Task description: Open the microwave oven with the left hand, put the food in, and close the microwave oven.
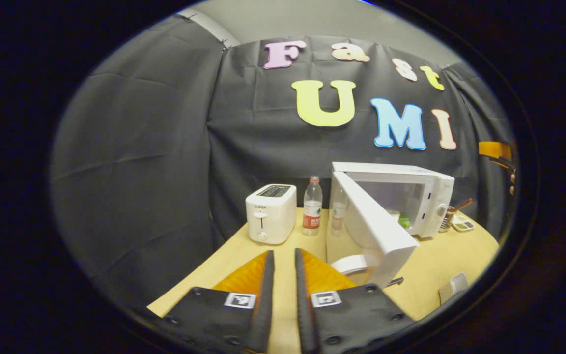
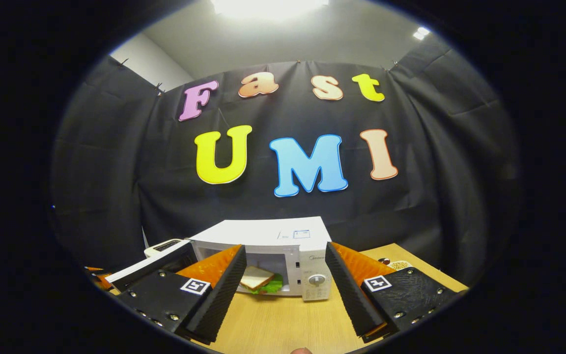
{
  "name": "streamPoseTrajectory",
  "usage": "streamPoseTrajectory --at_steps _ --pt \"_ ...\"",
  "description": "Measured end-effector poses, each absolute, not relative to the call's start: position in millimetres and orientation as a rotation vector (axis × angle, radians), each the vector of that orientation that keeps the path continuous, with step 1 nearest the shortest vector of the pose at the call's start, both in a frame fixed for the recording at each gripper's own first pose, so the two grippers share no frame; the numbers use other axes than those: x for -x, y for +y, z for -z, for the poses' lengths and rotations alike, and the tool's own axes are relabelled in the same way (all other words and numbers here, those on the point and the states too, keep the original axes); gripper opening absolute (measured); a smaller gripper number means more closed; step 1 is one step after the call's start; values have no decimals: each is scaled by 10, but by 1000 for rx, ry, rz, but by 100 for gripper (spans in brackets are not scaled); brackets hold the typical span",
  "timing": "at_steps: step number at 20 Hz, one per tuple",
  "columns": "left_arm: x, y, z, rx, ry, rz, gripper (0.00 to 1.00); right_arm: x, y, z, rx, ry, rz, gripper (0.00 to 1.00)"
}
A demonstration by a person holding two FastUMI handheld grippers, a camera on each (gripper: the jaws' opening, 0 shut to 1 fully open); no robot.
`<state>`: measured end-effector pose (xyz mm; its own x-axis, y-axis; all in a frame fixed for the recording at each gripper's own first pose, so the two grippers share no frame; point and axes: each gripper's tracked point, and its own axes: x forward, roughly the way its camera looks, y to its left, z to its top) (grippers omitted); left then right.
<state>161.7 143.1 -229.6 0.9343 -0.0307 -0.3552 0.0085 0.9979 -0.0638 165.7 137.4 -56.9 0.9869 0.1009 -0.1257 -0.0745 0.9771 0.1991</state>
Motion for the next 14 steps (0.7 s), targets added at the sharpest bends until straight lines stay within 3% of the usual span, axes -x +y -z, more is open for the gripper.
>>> streamPoseTrajectory --at_steps 2,7,8,10,11,14 --pt "-1571 1274 2307 74 377 55 14 -1563 1234 547 -201 136 -76 98" --pt "-1473 1060 2324 75 398 72 11 -1333 944 509 -186 135 -68 98" --pt "-1448 1023 2322 64 400 71 1 -1270 876 517 -184 134 -65 98" --pt "-1422 894 2297 59 401 86 2 -1149 732 510 -178 134 -60 98" --pt "-1414 814 2277 60 401 99 8 -1090 656 510 -173 136 -57 98" --pt "-1403 558 2231 43 393 130 8 -900 438 516 -171 137 -49 98"
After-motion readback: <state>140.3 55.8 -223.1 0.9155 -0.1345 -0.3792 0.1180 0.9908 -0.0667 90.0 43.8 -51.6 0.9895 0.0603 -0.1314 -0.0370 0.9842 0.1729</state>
